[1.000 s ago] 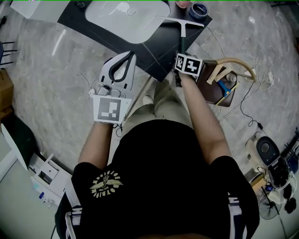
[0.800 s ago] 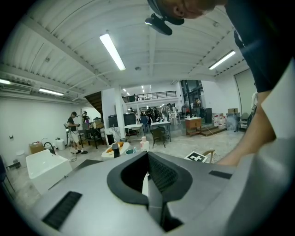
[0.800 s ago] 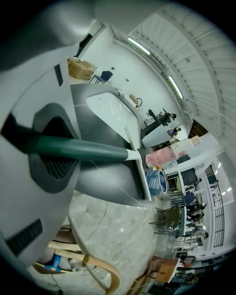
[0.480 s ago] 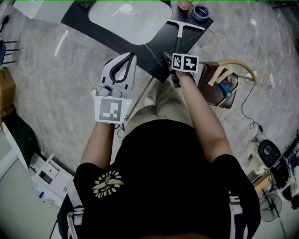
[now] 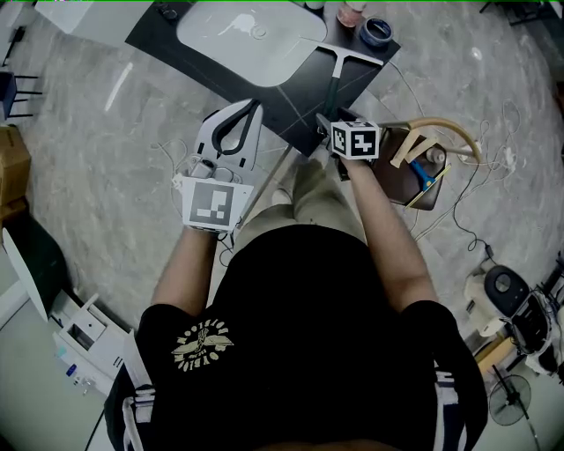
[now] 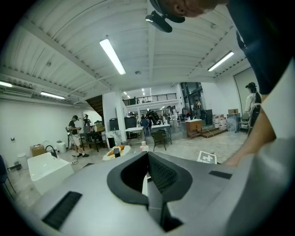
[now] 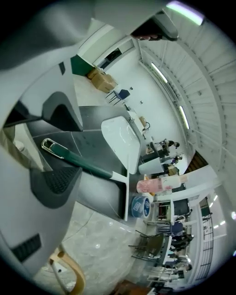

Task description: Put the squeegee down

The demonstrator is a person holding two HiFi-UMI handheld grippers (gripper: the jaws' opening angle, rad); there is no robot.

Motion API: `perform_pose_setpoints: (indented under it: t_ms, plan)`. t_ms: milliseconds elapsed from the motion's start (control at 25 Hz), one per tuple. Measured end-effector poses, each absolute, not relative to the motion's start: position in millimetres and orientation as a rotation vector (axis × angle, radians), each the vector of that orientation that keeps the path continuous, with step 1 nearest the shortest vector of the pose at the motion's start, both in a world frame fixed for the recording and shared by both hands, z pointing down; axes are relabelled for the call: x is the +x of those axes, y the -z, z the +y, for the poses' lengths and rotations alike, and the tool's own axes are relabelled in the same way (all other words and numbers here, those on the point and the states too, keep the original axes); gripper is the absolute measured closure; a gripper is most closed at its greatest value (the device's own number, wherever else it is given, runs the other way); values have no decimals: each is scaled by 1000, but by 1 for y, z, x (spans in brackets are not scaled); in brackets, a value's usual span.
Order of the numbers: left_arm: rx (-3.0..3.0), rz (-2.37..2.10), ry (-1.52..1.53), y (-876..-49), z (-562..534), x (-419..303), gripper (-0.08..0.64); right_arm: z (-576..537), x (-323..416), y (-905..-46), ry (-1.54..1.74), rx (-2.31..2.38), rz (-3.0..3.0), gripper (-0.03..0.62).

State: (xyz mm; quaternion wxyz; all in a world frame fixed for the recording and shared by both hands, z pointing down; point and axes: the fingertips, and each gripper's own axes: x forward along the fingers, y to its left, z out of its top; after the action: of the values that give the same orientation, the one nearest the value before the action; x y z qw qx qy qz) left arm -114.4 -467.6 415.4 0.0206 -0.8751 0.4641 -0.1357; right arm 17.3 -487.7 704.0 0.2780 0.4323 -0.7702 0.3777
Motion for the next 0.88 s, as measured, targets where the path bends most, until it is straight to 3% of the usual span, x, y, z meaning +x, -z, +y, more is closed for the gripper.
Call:
perform_pose_setpoints:
  t_ms: [80,240,880]
  plan:
    - [-2699,1424,428,-413,-464,-113,537,-489,23,-687,-925,1213,-2109,366]
    - [-2707,1441,429,-417,-459,-115,537,-490,28,-645,-706,1288,-2200,542]
    - [-2719,1432,364,-372,-410,-117,537,-431,48,-452,-271,1420,-2432,565]
